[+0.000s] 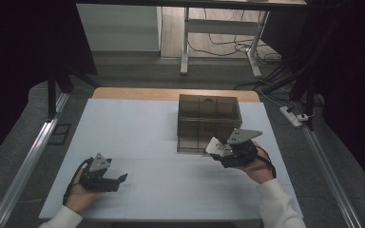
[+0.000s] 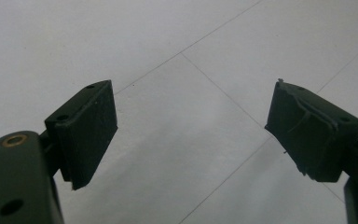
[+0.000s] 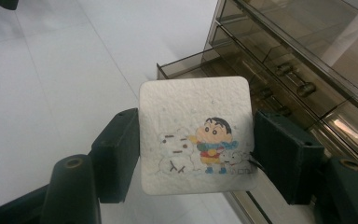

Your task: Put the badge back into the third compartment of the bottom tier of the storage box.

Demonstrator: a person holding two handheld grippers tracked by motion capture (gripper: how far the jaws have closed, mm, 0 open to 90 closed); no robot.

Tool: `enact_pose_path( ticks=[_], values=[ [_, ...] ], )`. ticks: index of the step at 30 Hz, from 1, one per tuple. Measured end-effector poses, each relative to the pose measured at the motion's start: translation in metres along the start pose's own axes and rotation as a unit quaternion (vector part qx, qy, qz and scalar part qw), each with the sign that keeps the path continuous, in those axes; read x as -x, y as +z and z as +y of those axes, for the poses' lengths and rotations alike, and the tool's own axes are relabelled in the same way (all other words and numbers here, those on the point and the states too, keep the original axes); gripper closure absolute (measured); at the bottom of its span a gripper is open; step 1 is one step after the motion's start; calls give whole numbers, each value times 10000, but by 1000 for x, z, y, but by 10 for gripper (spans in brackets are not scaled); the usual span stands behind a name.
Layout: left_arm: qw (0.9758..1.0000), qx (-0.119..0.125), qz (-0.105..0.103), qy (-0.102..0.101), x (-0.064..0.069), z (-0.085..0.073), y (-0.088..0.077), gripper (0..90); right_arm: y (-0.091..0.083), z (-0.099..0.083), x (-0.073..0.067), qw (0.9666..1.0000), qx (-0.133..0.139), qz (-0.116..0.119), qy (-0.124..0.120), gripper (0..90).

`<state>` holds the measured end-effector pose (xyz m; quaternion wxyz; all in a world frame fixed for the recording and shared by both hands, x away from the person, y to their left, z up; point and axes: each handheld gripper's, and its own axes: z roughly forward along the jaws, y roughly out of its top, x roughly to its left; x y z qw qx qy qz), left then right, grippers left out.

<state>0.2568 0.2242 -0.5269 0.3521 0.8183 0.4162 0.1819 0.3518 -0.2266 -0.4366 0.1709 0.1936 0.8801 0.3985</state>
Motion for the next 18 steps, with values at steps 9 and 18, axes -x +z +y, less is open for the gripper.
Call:
enact_pose_path(
  ticks=[9, 18],
  values=[
    [10000, -27, -6, 36, 0, 0, 0, 161, -1, 0, 1, 10000, 25, -51, 69, 327],
    [10000, -40, 3, 56, 1, 0, 1, 161, -1, 0, 4, 9998, 32, -158, 128, 327]
  ],
)
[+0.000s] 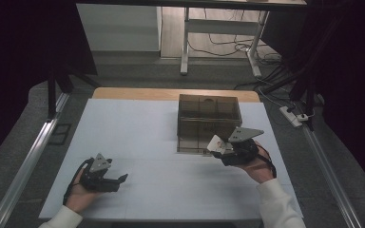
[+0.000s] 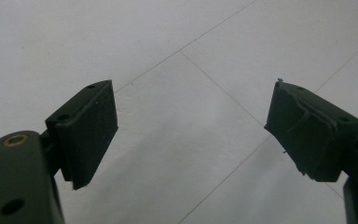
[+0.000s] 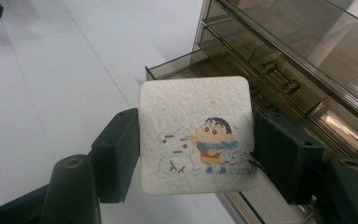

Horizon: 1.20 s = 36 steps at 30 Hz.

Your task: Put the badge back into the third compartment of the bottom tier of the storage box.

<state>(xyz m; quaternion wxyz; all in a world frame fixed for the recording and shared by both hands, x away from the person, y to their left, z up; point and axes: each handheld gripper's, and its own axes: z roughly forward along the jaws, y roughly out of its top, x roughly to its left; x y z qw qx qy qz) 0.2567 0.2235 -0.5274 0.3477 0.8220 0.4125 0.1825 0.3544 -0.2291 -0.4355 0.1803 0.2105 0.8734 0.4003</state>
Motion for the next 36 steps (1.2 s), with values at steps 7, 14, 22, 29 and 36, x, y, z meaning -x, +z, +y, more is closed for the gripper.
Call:
enact_pose_path(
  ticks=[7, 14, 22, 29, 36],
  values=[
    [10000, -8, 2, 9, 0, 0, 0, 162, 0, 0, 0, 10000, -6, -43, -24, 327],
    [10000, -28, 10, 19, 1, 0, 1, 162, 2, 1, 0, 9999, -51, -94, -4, 327],
    [10000, -47, 18, 34, 1, 0, 1, 163, 5, 2, 0, 9998, -103, -164, 4, 327],
    [10000, -53, 18, 43, 1, 0, 1, 164, 6, 2, 1, 9997, -120, -194, 7, 327],
    [9999, -80, 34, 85, 2, 0, 2, 168, 8, 4, 0, 9996, -190, -200, -48, 327]
  ],
)
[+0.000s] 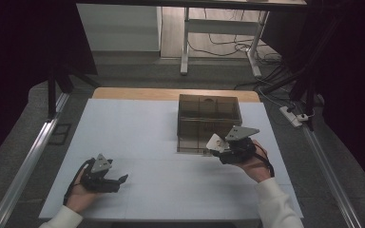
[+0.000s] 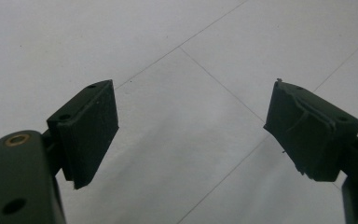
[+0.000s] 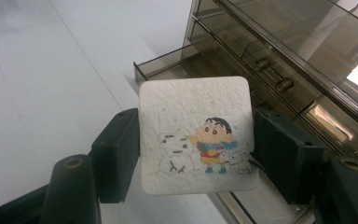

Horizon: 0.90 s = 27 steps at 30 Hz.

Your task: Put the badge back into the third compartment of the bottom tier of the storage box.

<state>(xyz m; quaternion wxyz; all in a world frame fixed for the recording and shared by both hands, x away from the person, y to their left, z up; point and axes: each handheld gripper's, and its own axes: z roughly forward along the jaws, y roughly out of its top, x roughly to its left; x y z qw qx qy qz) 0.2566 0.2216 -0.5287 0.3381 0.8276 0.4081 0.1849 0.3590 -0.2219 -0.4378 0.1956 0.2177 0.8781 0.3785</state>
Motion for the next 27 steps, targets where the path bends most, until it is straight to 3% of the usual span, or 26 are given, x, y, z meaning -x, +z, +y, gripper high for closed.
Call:
enact_pose_path(
  ticks=[27],
  values=[
    [10000, -75, 23, 55, 1, 0, 1, 172, 3, 4, 1, 10000, 24, -57, -6, 327]
  ],
)
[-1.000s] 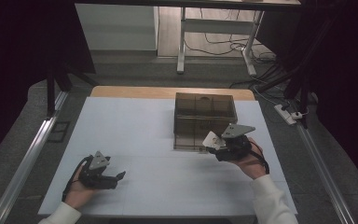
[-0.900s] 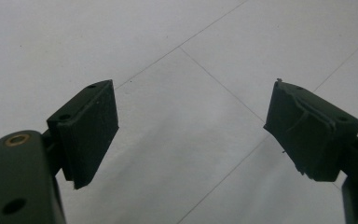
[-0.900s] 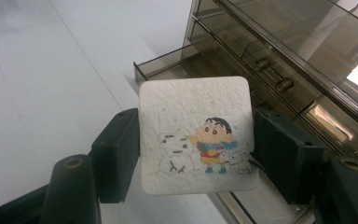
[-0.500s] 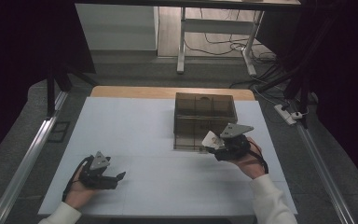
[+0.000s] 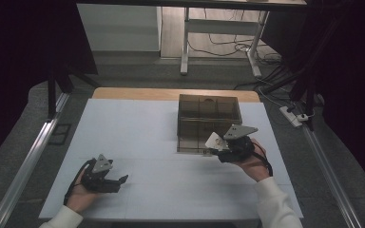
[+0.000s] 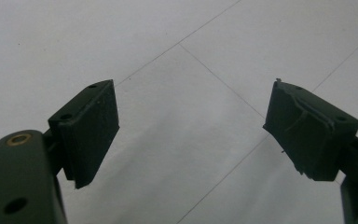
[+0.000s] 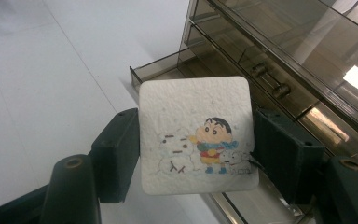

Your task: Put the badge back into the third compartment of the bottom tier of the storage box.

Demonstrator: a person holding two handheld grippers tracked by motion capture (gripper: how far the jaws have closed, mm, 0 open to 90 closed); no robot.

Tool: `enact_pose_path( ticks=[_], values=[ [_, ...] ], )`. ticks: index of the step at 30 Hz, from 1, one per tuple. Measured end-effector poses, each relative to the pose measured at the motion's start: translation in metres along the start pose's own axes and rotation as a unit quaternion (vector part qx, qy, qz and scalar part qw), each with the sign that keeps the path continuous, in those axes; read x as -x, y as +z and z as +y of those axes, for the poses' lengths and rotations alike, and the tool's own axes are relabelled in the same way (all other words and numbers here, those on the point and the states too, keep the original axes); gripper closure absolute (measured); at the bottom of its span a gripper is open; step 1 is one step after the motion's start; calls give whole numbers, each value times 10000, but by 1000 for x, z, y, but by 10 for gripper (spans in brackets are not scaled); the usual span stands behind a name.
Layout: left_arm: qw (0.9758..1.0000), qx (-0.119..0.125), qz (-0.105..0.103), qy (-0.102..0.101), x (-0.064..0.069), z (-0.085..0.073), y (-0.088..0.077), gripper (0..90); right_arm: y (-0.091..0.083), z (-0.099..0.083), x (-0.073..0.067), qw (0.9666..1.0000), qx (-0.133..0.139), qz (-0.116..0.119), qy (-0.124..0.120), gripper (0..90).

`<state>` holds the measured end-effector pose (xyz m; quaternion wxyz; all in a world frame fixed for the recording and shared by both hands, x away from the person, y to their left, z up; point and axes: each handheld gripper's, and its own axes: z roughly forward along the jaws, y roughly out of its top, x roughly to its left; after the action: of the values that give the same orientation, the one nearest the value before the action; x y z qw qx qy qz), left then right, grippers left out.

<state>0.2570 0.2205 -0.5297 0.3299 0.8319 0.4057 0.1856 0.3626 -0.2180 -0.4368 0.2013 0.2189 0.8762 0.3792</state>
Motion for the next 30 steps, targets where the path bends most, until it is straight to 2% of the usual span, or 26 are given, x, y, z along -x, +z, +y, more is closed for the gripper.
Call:
enact_pose_path(
  ticks=[9, 20, 24, 30],
  values=[
    [10000, 6, 11, -8, 0, 0, 0, 173, 3, 5, 0, 10000, 23, -8, -45, 327],
    [10000, 15, 6, -5, 0, 0, 0, 172, 8, 8, 7, 9999, 55, -62, 67, 327],
    [10000, 43, 3, -24, 1, 0, -1, 172, 11, 6, 13, 9999, -49, -128, 105, 327],
    [10000, 51, -3, -29, 0, 0, -1, 172, 17, -2, 26, 9989, -246, -269, 305, 327]
  ],
)
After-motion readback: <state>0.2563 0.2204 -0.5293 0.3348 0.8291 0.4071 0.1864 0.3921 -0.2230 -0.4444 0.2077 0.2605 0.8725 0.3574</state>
